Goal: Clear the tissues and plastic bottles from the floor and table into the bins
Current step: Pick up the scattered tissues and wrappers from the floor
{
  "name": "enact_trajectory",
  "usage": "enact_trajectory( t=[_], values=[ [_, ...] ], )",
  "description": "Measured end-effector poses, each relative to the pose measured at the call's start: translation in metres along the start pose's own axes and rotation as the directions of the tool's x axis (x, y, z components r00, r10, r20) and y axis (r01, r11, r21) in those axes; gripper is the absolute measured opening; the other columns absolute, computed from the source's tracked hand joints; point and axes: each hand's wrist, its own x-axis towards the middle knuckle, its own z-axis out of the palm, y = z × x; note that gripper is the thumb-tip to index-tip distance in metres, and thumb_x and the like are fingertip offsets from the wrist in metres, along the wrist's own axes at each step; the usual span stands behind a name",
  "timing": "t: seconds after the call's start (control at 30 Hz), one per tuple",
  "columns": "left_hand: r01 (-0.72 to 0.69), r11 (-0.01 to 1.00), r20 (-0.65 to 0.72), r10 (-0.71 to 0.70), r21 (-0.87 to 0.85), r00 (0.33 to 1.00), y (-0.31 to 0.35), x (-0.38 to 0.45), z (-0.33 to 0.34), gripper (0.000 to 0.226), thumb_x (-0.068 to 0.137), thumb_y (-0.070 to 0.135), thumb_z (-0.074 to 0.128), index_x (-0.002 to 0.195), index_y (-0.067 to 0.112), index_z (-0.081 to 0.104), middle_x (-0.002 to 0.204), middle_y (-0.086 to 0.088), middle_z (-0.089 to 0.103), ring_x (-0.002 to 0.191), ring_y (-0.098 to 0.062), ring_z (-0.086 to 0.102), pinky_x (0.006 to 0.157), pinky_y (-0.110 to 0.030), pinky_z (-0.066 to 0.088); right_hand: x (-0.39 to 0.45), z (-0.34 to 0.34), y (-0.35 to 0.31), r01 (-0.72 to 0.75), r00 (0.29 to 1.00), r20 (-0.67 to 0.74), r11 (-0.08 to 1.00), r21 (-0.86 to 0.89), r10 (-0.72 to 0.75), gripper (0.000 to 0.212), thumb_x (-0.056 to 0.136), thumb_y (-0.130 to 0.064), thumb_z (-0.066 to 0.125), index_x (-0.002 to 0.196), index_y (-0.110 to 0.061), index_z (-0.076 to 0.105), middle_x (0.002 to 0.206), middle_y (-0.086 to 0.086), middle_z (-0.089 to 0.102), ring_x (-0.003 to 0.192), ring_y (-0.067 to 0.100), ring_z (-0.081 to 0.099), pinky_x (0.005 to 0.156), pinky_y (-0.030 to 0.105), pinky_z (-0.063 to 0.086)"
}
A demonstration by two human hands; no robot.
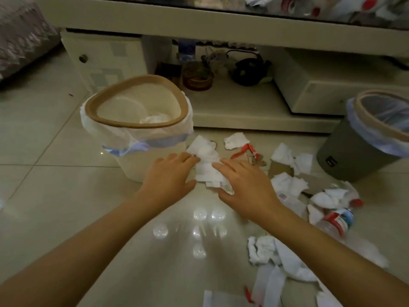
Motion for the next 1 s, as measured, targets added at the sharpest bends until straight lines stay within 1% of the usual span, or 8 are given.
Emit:
enact_trajectory(
  t=[0.1,0.23,0.43,0.57,0.7,0.8,0.9,1.0],
  values=[
    [-0.001,0.999,0.054,-0.001,0.051,0.999,0.014,0.016,0.004,0.053,0.089,0.042,0.054,0.139,0.029,0.042,0.141,0.004,0.047,0.121,-0.019,0.049,0.092,-0.034,0.041,-0.016,-0.01,0.027,-0.001,1.0,0.031,1.0,-0.019,0.002,0.057,0.086,-0.035,0.06,0.14,-0.026,0.043,0.143,-0.002,0.046,0.13,0.019,0.043,0.103,0.037,0.039],
    [-0.004,0.995,0.138,-0.01,0.102,0.99,0.035,0.036,0.013,0.052,0.089,0.042,0.053,0.138,0.03,0.041,0.141,0.005,0.045,0.124,-0.019,0.046,0.091,-0.034,0.04,-0.033,-0.013,0.051,-0.057,0.998,-0.021,0.998,-0.005,0.057,0.056,0.076,-0.033,0.072,0.128,-0.023,0.055,0.128,-0.002,0.06,0.116,0.02,0.057,0.092,0.036,0.047],
    [0.014,0.989,0.267,-0.053,0.148,0.962,0.048,0.041,0.026,0.052,0.089,0.043,0.054,0.137,0.029,0.041,0.139,0.003,0.046,0.122,-0.021,0.047,0.094,-0.036,0.04,-0.033,-0.001,0.058,-0.098,0.995,-0.027,0.993,0.065,0.099,0.052,0.084,-0.032,0.061,0.134,-0.023,0.049,0.135,-0.003,0.052,0.121,0.021,0.049,0.095,0.035,0.041],
    [0.021,0.984,0.28,-0.07,0.174,0.958,0.036,0.043,0.027,0.052,0.088,0.043,0.054,0.137,0.029,0.041,0.139,0.002,0.046,0.121,-0.022,0.047,0.094,-0.038,0.041,-0.009,0.003,0.052,-0.06,0.998,0.041,0.997,0.057,0.057,0.049,0.088,-0.035,0.053,0.135,-0.023,0.045,0.135,-0.001,0.049,0.119,0.022,0.048,0.092,0.037,0.043],
    [0.068,0.974,0.301,-0.132,0.215,0.944,0.021,0.058,0.034,0.055,0.088,0.045,0.054,0.138,0.029,0.04,0.142,0.002,0.044,0.121,-0.023,0.048,0.094,-0.038,0.04,0.014,0.009,0.056,-0.019,0.999,0.028,1.0,0.008,0.019,0.053,0.089,-0.038,0.052,0.138,-0.023,0.04,0.135,0.0,0.049,0.117,0.023,0.049,0.092,0.039,0.044],
    [0.088,0.974,0.3,-0.15,0.209,0.942,0.019,0.068,0.037,0.056,0.088,0.045,0.054,0.14,0.029,0.039,0.141,0.001,0.044,0.119,-0.024,0.049,0.092,-0.036,0.04,0.013,0.009,0.068,-0.062,0.998,0.012,0.998,0.008,0.062,0.052,0.088,-0.036,0.053,0.136,-0.023,0.043,0.132,0.0,0.051,0.115,0.022,0.05,0.089,0.038,0.046],
    [0.051,0.977,0.318,-0.116,0.205,0.941,0.022,0.078,0.044,0.057,0.087,0.046,0.056,0.139,0.028,0.039,0.141,0.0,0.044,0.119,-0.024,0.049,0.092,-0.035,0.041,0.001,0.01,0.081,-0.133,0.991,0.033,0.991,0.015,0.133,0.049,0.087,-0.035,0.055,0.134,-0.023,0.045,0.131,-0.001,0.052,0.114,0.021,0.05,0.09,0.035,0.045],
    [0.006,0.981,0.335,-0.072,0.192,0.94,0.024,0.09,0.06,0.058,0.087,0.047,0.057,0.138,0.028,0.039,0.14,-0.001,0.045,0.12,-0.023,0.049,0.092,-0.035,0.042,-0.005,0.017,0.087,-0.155,0.986,0.063,0.988,0.01,0.154,0.047,0.088,-0.032,0.053,0.134,-0.023,0.044,0.132,-0.001,0.051,0.116,0.022,0.049,0.091,0.035,0.041]
  ],
)
